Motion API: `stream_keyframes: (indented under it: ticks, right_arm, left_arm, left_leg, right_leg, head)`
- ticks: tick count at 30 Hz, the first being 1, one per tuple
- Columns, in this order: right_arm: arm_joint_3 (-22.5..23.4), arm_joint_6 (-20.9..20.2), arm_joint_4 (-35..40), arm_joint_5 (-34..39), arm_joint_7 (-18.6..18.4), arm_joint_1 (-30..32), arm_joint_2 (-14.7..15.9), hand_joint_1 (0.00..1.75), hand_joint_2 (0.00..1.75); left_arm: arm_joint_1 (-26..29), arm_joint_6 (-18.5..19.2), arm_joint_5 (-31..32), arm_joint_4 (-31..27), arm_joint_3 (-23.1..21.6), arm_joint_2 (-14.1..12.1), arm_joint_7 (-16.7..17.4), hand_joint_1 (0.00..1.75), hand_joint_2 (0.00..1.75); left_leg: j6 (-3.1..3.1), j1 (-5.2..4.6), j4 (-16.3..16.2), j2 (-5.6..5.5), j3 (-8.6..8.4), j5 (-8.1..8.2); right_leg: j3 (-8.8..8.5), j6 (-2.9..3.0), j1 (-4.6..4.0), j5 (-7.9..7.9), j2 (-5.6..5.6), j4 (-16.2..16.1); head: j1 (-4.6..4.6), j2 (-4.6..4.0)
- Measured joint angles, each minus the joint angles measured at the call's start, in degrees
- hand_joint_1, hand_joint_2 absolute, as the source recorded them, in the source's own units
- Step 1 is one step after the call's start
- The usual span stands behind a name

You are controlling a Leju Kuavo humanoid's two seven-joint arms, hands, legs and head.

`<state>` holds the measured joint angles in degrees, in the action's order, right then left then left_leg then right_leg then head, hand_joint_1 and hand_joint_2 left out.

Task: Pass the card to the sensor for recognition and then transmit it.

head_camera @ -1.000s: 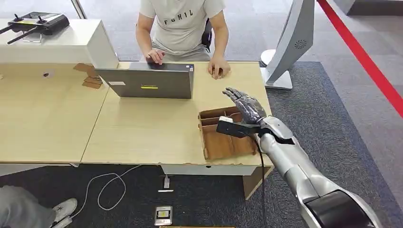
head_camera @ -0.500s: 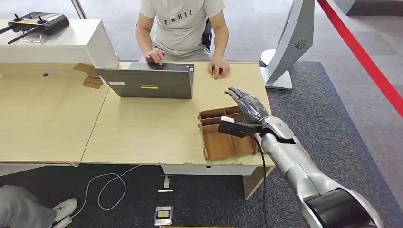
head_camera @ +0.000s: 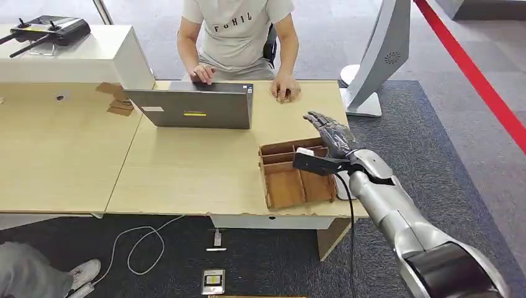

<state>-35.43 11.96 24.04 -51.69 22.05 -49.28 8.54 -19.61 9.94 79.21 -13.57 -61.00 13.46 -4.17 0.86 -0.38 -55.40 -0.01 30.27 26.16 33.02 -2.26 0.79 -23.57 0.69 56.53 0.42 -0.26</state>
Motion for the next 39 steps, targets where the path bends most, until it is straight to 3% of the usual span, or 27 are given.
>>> stream_keyframes:
  ticks: [32, 33, 39]
  right_arm:
    - [0.15, 2.36, -2.71, -0.11, 1.14, 0.13, 0.44, 0.0, 1.75]
    - [0.15, 2.36, -2.71, -0.09, 1.16, 0.13, 0.44, 1.75, 1.75]
    - [0.17, 2.27, -2.95, -0.02, 1.79, 0.12, 0.29, 1.75, 1.75]
  left_arm:
    - [-0.07, -0.13, 0.72, 0.0, 0.0, 0.07, -0.15, 0.0, 0.0]
    - [-0.07, -0.13, 0.68, 0.0, 0.0, 0.07, -0.15, 0.0, 0.0]
    - [-0.07, -0.13, 0.74, 0.0, 0.0, 0.09, -0.09, 0.0, 0.0]
  left_leg:
    - [0.0, 0.0, 0.0, 0.0, 0.0, 0.0]
    - [0.0, 0.0, 0.0, 0.0, 0.0, 0.0]
    - [0.0, 0.0, 0.0, 0.0, 0.0, 0.0]
  right_leg:
    - [0.0, 0.0, 0.0, 0.0, 0.0, 0.0]
    - [0.0, 0.0, 0.0, 0.0, 0.0, 0.0]
    - [0.0, 0.0, 0.0, 0.0, 0.0, 0.0]
  head:
    - [0.0, 0.0]
    - [0.0, 0.0]
    - [0.0, 0.0]
